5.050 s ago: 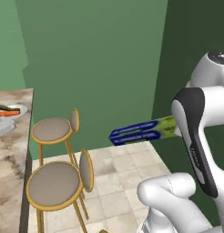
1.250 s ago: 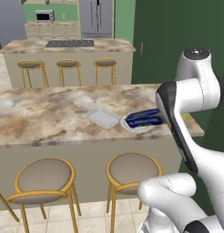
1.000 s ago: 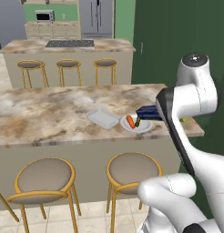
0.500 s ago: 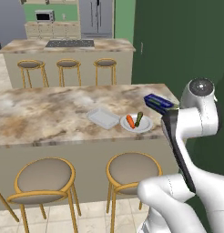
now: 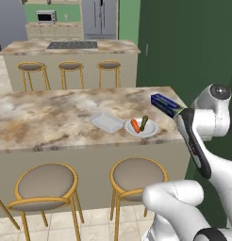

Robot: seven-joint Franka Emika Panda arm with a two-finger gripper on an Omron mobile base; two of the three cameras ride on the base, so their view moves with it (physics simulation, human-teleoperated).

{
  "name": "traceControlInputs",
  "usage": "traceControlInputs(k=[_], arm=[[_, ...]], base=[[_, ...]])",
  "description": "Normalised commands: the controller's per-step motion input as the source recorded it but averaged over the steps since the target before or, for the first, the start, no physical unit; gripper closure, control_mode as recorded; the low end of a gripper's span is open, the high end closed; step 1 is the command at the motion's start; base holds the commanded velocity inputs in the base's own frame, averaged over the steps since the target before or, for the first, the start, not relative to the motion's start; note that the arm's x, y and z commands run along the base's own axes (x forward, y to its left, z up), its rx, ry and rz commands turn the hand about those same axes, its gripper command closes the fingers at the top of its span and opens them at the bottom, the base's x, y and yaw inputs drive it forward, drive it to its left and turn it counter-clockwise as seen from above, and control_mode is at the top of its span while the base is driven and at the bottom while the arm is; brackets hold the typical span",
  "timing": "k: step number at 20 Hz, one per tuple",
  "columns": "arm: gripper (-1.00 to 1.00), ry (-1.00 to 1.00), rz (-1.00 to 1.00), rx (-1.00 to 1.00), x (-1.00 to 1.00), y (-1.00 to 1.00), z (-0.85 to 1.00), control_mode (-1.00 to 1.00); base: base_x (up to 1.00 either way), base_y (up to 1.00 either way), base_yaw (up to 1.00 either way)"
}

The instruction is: Retrieve the tupperware and aluminum foil from the cabinet and place them on the dining counter near the plate with carrot and squash to prepare for storing leftovers.

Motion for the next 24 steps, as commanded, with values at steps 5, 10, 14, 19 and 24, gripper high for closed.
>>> traceControlInputs(k=[5,10,14,19,24], arm=[[1.0,0.05,-0.15,0.01,0.53,-0.24,-0.21,-1.0],[1.0,0.03,-0.13,0.0,0.51,-0.17,-0.28,-1.0],[1.0,0.01,-0.02,0.0,0.5,-0.16,-0.44,-1.0],[1.0,0.02,0.0,0.01,0.51,-0.13,-0.52,-1.0],[1.0,0.06,0.0,0.02,0.46,-0.23,-0.52,-1.0]], base=[[0.0,0.0,0.0],[0.0,0.0,0.0],[0.0,0.0,0.0],[0.0,0.0,0.0],[0.0,0.0,0.0]])
